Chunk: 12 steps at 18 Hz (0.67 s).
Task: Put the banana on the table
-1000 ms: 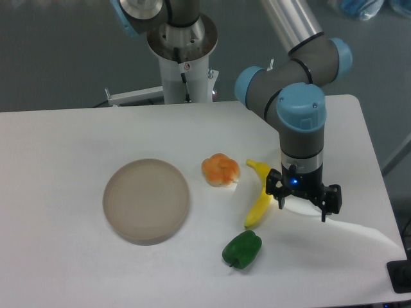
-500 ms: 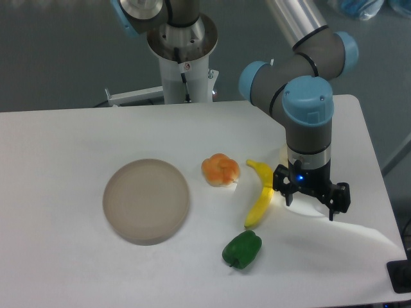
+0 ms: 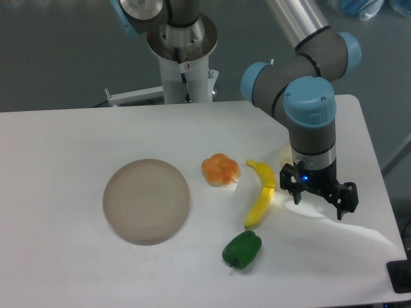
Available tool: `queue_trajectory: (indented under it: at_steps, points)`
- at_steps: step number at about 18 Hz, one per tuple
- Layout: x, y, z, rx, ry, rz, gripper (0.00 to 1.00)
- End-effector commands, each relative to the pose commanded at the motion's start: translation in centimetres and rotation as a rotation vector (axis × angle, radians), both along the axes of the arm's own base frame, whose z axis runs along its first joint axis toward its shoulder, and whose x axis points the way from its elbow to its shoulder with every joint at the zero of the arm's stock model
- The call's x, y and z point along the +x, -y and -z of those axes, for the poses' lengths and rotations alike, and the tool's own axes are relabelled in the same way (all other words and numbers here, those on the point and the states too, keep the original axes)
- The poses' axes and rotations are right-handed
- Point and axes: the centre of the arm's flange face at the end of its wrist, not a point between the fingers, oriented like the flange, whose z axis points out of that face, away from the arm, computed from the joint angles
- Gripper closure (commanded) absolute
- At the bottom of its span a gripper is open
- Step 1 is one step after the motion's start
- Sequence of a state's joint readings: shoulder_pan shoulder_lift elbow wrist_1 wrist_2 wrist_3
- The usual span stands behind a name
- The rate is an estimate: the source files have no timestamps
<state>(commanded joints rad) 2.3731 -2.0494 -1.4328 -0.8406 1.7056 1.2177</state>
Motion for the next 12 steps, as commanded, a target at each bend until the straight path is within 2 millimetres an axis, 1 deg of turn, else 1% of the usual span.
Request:
queue_trajectory:
  at_steps: [5,7,12]
  points:
    - [-0.32,-0.69,0.15,-0.005,-0.007,0.013,0.0]
    - [-0.6,-0.68,0.02,-0.025,-0.032,0.008,0.0]
    - [-0.49,-1.0,-0.15,-0.026,-0.037,0.018,0.0]
